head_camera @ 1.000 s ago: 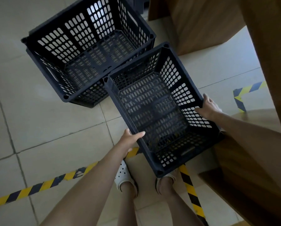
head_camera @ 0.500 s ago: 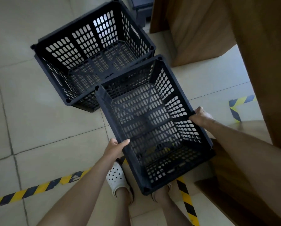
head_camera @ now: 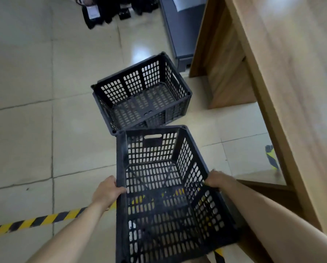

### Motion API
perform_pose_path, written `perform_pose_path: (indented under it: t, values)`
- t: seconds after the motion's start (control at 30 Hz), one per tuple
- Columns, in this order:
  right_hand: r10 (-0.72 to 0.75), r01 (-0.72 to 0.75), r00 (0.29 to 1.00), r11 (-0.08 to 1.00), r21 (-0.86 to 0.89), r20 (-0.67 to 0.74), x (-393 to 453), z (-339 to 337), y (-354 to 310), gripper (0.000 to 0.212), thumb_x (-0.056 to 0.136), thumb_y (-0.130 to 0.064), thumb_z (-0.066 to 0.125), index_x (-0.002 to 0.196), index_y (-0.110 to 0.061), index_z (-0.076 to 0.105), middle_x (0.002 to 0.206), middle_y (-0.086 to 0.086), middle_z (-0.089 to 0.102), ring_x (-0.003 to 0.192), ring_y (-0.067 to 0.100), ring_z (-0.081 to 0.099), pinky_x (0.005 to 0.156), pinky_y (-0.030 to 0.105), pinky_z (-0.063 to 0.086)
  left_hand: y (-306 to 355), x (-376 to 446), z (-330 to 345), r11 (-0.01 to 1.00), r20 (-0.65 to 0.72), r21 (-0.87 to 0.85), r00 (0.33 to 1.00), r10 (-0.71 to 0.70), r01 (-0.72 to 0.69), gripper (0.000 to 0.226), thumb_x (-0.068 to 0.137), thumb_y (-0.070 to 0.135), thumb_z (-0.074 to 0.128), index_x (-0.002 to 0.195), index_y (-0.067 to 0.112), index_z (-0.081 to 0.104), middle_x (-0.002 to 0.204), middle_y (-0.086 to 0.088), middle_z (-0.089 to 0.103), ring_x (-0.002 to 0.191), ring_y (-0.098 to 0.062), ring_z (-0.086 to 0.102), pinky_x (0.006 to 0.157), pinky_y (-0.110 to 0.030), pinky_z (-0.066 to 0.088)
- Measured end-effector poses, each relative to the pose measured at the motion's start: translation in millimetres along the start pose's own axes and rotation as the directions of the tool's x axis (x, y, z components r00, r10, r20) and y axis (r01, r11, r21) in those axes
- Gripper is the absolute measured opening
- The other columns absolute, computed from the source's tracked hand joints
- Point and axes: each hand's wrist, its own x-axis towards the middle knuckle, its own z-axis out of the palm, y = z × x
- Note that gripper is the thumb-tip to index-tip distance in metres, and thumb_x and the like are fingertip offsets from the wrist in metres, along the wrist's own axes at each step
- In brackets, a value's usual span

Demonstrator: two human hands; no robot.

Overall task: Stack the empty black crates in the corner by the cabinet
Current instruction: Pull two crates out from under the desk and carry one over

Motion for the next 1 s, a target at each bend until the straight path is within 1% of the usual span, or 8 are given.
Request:
perform_pose_path:
  t: [0.13,0.27,0.37,0.47,0.6,0.73,0.87,1.0]
  values:
    - [-0.060,0.068,0.994,0.993,-0.093,0.087,-53.0,-7.7,-19.9,0.043,0.096,-0.026,0.052,0.132,-0.003,0.053,0.130,0.012,0.056,0.120,0.026,0.057,0.091,0.033,0.047,-16.0,-33.1,-45.9,0.993,0.016,0.113,0.999,-0.041,0.039,0.027,0.079,0.033,0.075,0.087,0.017,0.054,0.090,-0.002,0.065,0.086,-0.022,0.062,0.070,-0.032,0.045]
    - [-0.115,0.116,0.993,0.991,-0.067,0.018,-104.3,-18.1,-49.9,0.015,0.095,-0.021,0.048,0.098,-0.009,0.055,0.084,0.005,0.055,0.080,0.021,0.058,0.071,0.033,0.047,-29.8,-59.6,-93.2,0.992,-0.032,0.125,0.999,0.002,0.002,0.027,0.079,0.035,0.076,0.082,0.021,0.053,0.086,0.001,0.062,0.086,-0.023,0.059,0.069,-0.030,0.042]
    - [-0.135,0.135,0.991,0.989,-0.067,0.005,-147.0,-27.9,-76.4,0.023,0.095,-0.015,0.047,0.100,-0.003,0.065,0.093,0.011,0.067,0.085,0.027,0.069,0.062,0.031,0.053,-53.2,-80.0,-128.7,0.994,-0.042,0.112,0.999,0.014,-0.009,0.026,0.074,0.039,0.075,0.081,0.022,0.056,0.083,0.003,0.064,0.085,-0.021,0.063,0.070,-0.030,0.046]
    - [-0.128,0.128,0.991,0.992,0.017,0.024,-189.8,-35.0,-105.4,0.027,0.096,-0.011,0.048,0.112,0.007,0.060,0.093,0.018,0.070,0.066,0.026,0.073,0.057,0.033,0.058,-84.9,-99.5,-163.9,0.997,-0.080,0.082,0.997,0.021,-0.015,0.031,0.067,0.045,0.071,0.083,0.021,0.060,0.084,0.004,0.069,0.085,-0.021,0.066,0.076,-0.034,0.053]
    - [-0.205,0.208,0.977,0.977,0.050,-0.050,-258.9,-56.1,-147.1,0.015,0.096,-0.006,0.048,0.093,0.005,0.057,0.089,0.025,0.067,0.048,0.021,0.068,0.044,0.029,0.056,-97.0,-149.9,-221.3,0.999,-0.207,0.020,0.977,0.048,-0.045,0.022,0.082,0.030,0.071,0.074,0.019,0.053,0.077,-0.003,0.064,0.071,-0.020,0.060,0.062,-0.030,0.046]
    - [-0.317,0.313,0.945,0.948,-0.057,-0.080,-326.5,-79.0,-196.2,0.028,0.096,-0.014,0.051,0.111,0.007,0.061,0.110,0.022,0.070,0.093,0.031,0.072,0.085,0.042,0.058,-114.6,-194.2,-284.6,0.988,-0.326,-0.122,0.944,0.052,-0.096,0.025,0.088,0.021,0.067,0.071,0.016,0.050,0.070,-0.003,0.059,0.065,-0.016,0.057,0.055,-0.031,0.041]
    - [-0.486,0.442,0.840,0.870,-0.217,-0.239,-400.1,-87.4,-248.5,0.021,0.092,-0.024,0.062,0.095,-0.003,0.061,0.085,0.014,0.072,0.068,0.024,0.071,0.063,0.036,0.060,-146.9,-238.9,-347.3,0.978,-0.477,-0.186,0.879,-0.005,-0.096,0.028,0.090,0.028,0.065,0.070,0.014,0.050,0.068,-0.002,0.056,0.067,-0.017,0.057,0.055,-0.030,0.037]
    - [-0.637,0.461,0.685,0.754,-0.468,-0.353,-466.9,-77.8,-295.7,0.030,0.089,-0.033,0.066,0.072,-0.011,0.053,0.049,-0.001,0.058,0.041,0.009,0.058,0.042,0.021,0.040,-201.5,-278.0,-395.2,0.974,-0.587,-0.206,0.808,-0.047,-0.092,0.032,0.084,0.035,0.066,0.070,0.011,0.051,0.073,-0.007,0.061,0.069,-0.021,0.058,0.064,-0.033,0.046]
